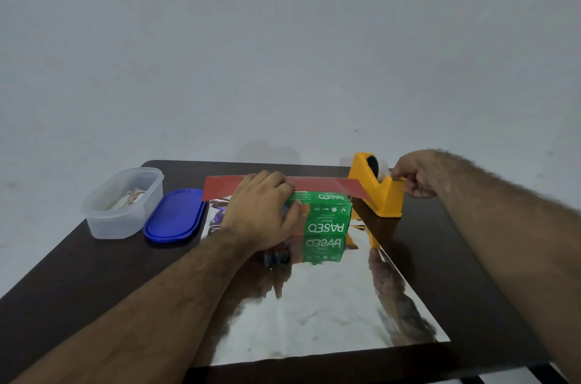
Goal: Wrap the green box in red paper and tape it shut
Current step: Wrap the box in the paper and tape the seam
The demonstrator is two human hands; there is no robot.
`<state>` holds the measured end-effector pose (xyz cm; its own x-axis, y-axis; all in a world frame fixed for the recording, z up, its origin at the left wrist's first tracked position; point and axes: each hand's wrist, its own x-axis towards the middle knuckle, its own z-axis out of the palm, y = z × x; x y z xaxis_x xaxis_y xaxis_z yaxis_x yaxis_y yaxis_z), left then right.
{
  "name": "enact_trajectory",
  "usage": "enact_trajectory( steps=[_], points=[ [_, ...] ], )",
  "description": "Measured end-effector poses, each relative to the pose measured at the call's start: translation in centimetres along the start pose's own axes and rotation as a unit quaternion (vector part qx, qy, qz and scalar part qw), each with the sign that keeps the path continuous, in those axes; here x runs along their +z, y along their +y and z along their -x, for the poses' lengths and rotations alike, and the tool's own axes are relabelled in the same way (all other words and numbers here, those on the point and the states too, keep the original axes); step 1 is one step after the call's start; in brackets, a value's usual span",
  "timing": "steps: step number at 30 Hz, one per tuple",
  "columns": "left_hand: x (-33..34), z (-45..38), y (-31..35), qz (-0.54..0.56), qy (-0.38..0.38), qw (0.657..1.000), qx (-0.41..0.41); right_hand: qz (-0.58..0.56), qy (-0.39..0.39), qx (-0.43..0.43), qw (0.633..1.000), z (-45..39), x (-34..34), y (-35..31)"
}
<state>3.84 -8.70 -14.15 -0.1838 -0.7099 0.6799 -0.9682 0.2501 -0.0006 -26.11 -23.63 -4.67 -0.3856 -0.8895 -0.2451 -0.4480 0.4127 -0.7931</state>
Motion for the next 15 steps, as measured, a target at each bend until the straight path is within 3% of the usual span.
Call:
enact_trajectory(
  steps=[5,15],
  points=[
    [0.06,-0.05,0.07,-0.003,-0.003,1.0,0.001,-0.011,-0.025,-0.018,0.999,0.45,-0.33,-0.15],
    [0.11,0.0,0.11,-0.021,-0.003,1.0,0.004,-0.156,-0.091,0.012,0.984,0.87,-0.83,-0.25]
  ],
)
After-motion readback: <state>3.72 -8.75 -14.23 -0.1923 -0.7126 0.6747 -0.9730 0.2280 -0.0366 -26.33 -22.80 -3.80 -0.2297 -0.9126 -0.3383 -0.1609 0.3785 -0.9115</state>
